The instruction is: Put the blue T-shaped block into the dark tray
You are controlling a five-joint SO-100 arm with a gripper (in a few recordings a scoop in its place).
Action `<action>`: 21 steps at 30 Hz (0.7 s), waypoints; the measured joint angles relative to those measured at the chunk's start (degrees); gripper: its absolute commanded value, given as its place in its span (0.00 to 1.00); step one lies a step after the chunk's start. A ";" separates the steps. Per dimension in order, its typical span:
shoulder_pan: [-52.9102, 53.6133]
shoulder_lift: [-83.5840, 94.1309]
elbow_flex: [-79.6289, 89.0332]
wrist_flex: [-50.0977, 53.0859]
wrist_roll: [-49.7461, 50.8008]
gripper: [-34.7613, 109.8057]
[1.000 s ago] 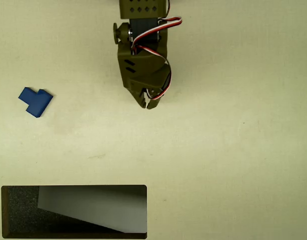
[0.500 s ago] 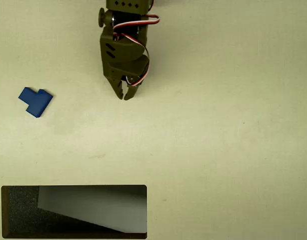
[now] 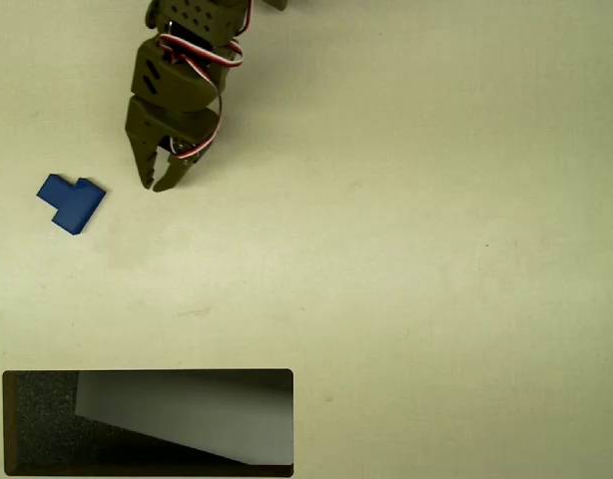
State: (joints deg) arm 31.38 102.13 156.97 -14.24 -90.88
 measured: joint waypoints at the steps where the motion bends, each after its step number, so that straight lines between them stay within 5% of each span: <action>1: 1.67 -0.09 0.00 -0.88 -0.97 0.24; 10: 19.34 3.60 -2.02 3.78 -9.76 0.24; 21: 24.96 -24.08 -22.76 -4.13 -15.21 0.24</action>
State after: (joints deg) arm 56.34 78.05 134.21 -18.37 -106.08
